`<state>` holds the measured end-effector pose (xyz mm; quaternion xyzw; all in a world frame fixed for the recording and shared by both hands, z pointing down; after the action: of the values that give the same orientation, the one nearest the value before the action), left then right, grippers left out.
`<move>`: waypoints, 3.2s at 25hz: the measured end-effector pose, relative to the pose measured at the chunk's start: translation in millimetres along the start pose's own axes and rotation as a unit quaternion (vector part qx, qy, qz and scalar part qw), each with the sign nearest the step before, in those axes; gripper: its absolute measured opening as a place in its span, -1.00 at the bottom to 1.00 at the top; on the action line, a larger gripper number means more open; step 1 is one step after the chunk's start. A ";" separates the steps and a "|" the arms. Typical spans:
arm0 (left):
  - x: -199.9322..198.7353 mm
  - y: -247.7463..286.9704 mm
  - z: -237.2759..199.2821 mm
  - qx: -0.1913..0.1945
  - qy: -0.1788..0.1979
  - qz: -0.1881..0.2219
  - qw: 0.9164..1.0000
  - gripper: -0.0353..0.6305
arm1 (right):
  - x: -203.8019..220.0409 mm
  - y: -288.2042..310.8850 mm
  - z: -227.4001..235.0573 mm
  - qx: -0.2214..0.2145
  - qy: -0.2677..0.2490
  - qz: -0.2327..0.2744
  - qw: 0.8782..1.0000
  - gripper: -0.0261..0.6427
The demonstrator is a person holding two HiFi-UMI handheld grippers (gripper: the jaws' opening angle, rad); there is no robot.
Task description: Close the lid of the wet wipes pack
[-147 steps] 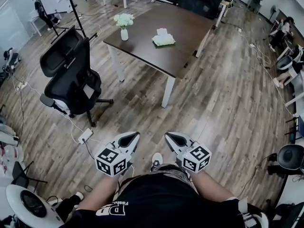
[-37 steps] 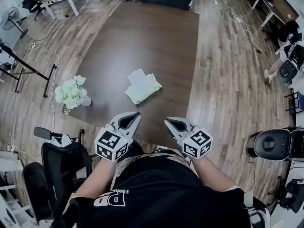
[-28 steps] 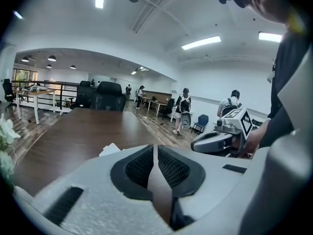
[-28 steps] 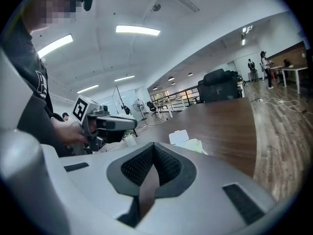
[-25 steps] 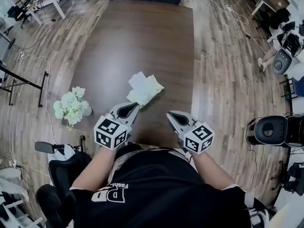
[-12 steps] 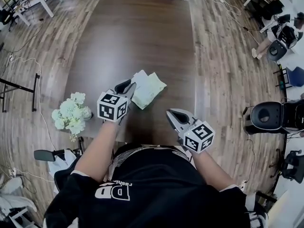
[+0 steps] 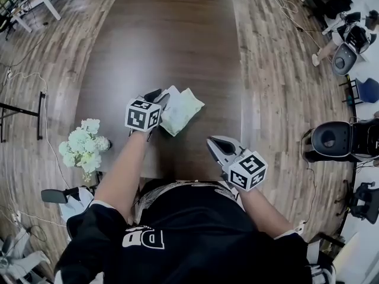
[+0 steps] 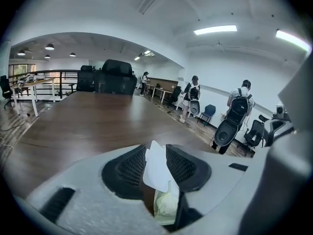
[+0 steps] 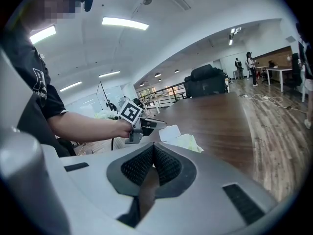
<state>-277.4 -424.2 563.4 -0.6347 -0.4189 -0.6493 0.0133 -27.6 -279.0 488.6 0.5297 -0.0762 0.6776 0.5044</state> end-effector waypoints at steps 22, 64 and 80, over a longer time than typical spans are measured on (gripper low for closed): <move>-6.8 12.5 17.1 0.017 -0.006 -0.032 0.999 -0.53 | 8.5 -18.1 20.2 -0.005 0.015 0.006 1.000 -0.90; 19.1 33.9 113.4 0.018 0.134 -0.103 0.985 -0.53 | 25.1 -60.0 42.7 -0.015 0.011 -0.003 1.000 -0.91; 33.1 44.2 119.7 0.006 0.147 -0.128 0.981 -0.53 | 27.3 -68.3 53.5 -0.017 0.011 -0.007 1.000 -0.91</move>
<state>-162.3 -368.6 595.6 -0.4734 -0.4935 -0.7296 -0.0046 60.7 -263.9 503.7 0.5142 -0.0784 0.6787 0.5184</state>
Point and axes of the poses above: the fingertips, and each gripper's own axes: y forward along the fingers, z to its right, x out of its underside, the point moved 8 cm from there along -y, backward along the fingers, and after that the axes turned 7 degrees about y, right-handed, at the moved point
